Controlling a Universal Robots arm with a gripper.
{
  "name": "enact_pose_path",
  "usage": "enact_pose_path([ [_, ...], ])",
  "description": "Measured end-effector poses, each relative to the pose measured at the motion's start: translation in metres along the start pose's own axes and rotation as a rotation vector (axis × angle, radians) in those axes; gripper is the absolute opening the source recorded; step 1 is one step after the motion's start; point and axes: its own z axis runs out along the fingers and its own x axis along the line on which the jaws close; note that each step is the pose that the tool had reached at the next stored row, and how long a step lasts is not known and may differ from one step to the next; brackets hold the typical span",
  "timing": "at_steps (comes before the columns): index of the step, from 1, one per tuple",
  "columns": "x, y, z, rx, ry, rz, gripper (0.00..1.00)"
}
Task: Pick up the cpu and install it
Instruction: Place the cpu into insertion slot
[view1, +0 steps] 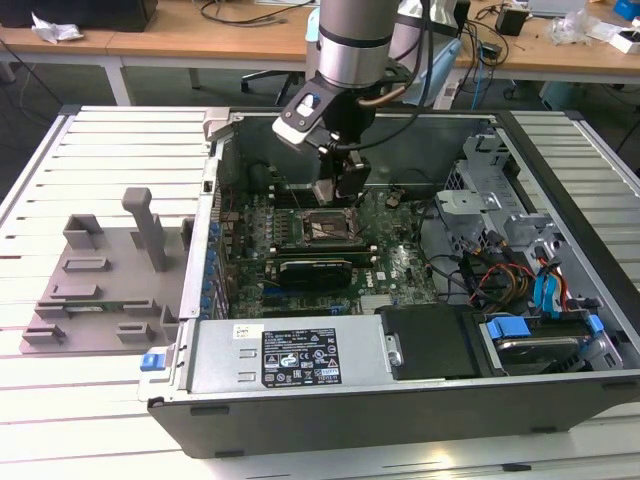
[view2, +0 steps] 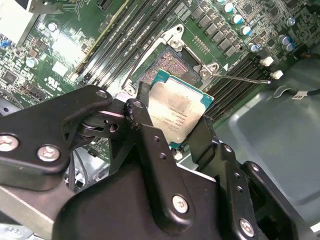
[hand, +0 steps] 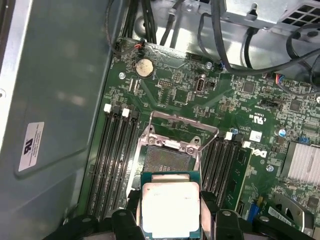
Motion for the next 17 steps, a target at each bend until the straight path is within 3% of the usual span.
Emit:
enact_pose_path([
  [11,0.0,0.0,0.0001,-0.0005,0.0011,0.077,0.55],
  [14,0.0,0.0,0.0004,-0.0012,0.003,0.201,0.55],
  [17,0.0,0.0,0.0005,-0.0014,0.0036,0.228,0.55],
])
